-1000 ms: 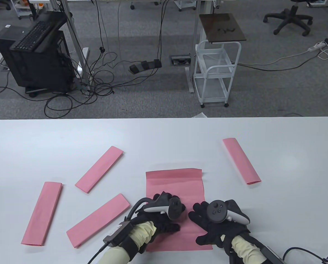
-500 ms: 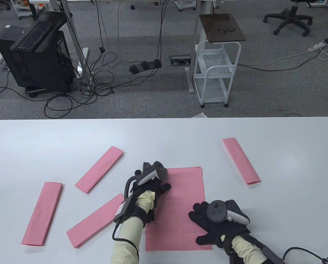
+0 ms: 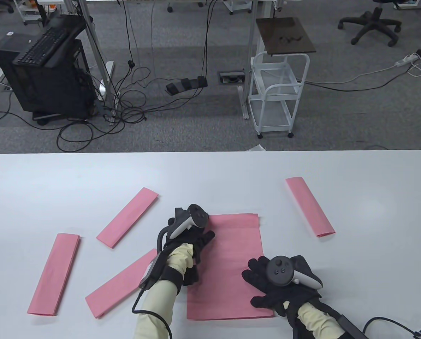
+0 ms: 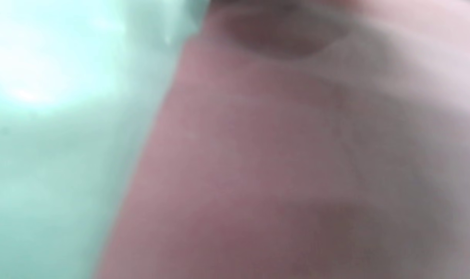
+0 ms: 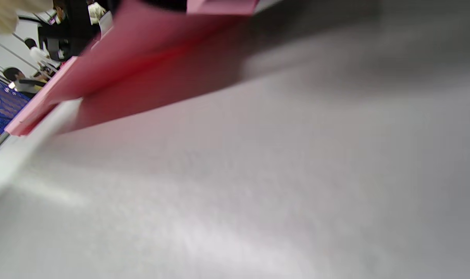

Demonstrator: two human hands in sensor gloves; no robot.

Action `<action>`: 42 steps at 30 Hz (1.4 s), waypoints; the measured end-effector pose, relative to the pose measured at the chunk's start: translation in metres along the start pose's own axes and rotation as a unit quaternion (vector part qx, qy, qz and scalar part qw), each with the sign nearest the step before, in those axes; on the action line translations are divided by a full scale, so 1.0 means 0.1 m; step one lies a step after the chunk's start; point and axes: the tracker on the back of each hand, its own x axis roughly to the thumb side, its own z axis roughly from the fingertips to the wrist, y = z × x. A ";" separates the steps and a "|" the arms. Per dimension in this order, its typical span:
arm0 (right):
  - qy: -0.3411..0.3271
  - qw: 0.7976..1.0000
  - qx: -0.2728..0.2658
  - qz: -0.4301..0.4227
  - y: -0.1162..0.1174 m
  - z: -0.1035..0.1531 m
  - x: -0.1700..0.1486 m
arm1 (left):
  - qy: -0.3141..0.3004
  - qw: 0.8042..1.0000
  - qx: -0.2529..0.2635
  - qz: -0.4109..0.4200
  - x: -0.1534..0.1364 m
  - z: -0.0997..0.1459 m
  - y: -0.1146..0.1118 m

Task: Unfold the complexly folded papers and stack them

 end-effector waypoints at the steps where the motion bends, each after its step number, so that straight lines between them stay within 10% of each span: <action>1: 0.002 1.000 -0.010 -0.014 -0.07 0.01 -0.01 | -0.015 1.000 0.017 0.005 0.00 0.07 0.04; 9: 0.111 0.987 -0.118 -0.006 -0.70 0.01 -0.29 | -0.120 0.989 0.086 0.029 0.17 0.73 0.09; 21: 0.329 0.923 -0.195 -0.032 -1.56 -0.42 -0.79 | -0.150 0.984 0.094 0.033 0.17 1.66 -0.66; 29: 0.436 0.880 -0.186 -0.046 -1.70 -0.70 -1.18 | -0.137 0.979 0.141 0.053 0.06 1.77 -0.65; 42: 0.446 0.871 -0.167 -0.121 -1.74 -0.81 -1.33 | -0.136 0.981 0.122 0.068 -0.01 1.73 -0.67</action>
